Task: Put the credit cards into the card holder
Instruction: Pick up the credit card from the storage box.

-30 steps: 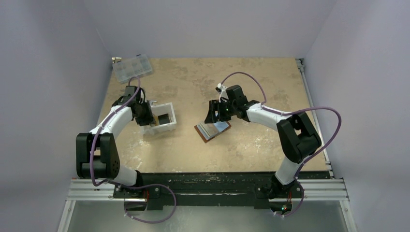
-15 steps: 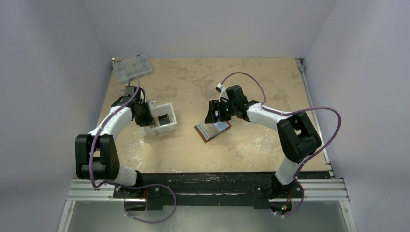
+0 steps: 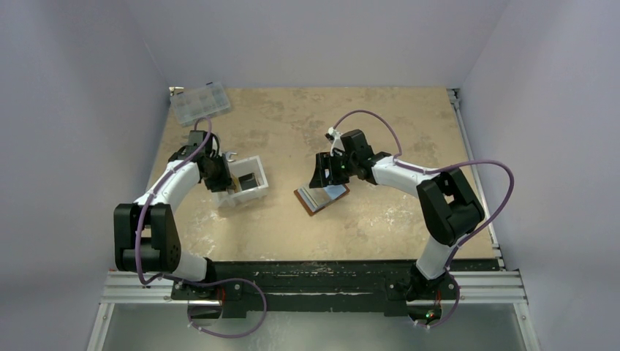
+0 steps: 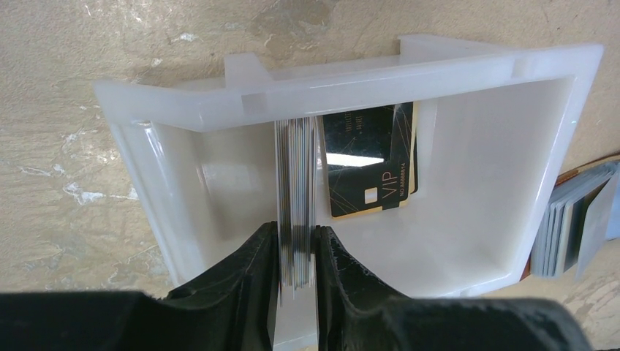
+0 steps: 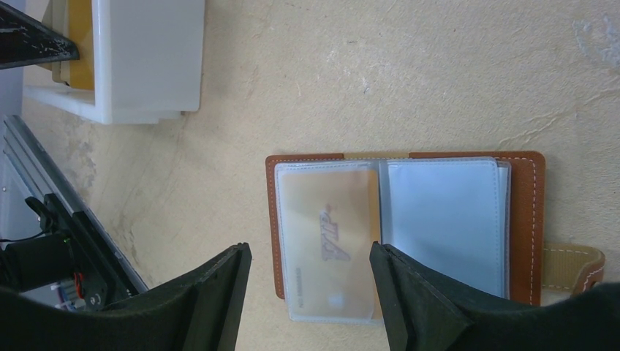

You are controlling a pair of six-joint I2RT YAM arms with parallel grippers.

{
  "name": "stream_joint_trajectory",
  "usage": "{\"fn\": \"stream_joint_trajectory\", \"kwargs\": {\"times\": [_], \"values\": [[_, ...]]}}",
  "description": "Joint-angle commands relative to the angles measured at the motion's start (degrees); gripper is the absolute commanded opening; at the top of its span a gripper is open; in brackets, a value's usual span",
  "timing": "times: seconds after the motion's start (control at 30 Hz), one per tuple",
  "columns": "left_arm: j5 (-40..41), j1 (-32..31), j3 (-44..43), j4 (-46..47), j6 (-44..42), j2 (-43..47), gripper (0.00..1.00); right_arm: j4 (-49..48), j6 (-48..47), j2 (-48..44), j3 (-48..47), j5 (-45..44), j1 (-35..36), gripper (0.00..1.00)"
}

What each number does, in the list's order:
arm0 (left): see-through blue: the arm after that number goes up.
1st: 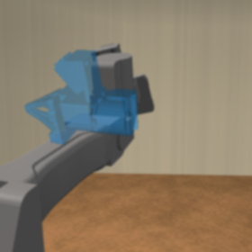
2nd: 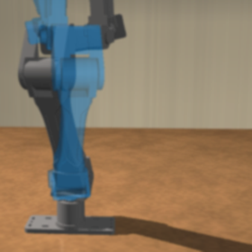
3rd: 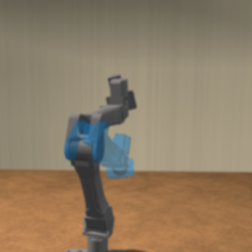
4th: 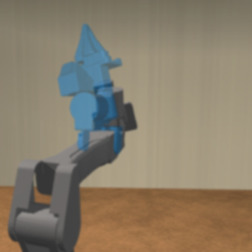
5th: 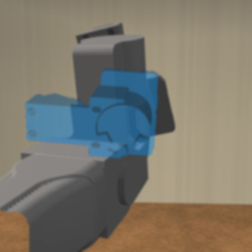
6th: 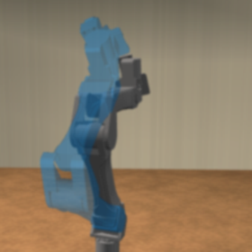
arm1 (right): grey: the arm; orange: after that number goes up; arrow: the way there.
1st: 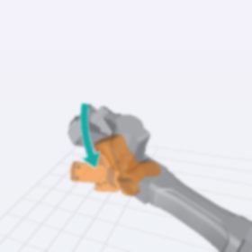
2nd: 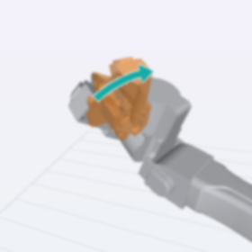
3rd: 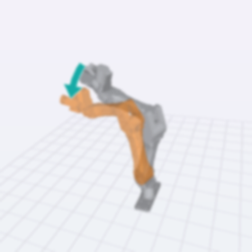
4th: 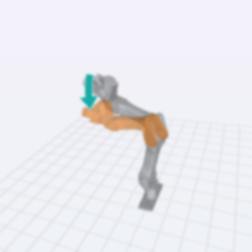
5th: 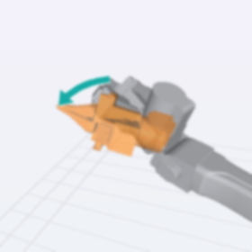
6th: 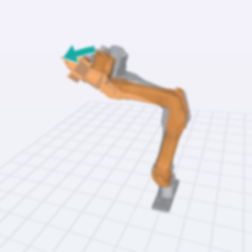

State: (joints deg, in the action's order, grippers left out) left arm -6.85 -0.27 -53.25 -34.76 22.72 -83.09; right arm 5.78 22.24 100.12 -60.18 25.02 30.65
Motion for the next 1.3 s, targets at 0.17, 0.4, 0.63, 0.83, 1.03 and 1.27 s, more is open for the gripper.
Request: {"fn": "stream_joint_trajectory", "kwargs": {"times": [0.17,0.4,0.63,0.83,1.03,1.27], "values": [[-1.4,0.2,-2.7,-0.5,-1.1,2.7,0.25,-0.6,-0.6,0.4,-1.7,0.5,0.5,0.70],[-1.9,0.2,-2.7,-0.9,-1.1,3.1,0.30,-0.7,-0.6,0.3,-1.7,0.5,0.5,0.70],[-2.4,0.2,-2.6,-0.9,-1.2,3.2,0.23,-0.8,-0.6,0.3,-1.5,0.5,0.6,0.70],[-1.9,0.2,-2.6,-1.8,-1.3,4.0,0.21,-0.8,-0.6,0.2,-1.4,0.5,0.6,0.70],[-1.5,0.2,-3.0,-2.7,-1.5,4.7,0.12,-0.9,-0.5,0.2,-1.4,0.5,0.8,0.70],[-0.2,0.2,-4.9,-5.1,-1.3,4.5,0.00,-0.8,-0.6,0.0,-1.3,0.4,0.8,0.70]]}}
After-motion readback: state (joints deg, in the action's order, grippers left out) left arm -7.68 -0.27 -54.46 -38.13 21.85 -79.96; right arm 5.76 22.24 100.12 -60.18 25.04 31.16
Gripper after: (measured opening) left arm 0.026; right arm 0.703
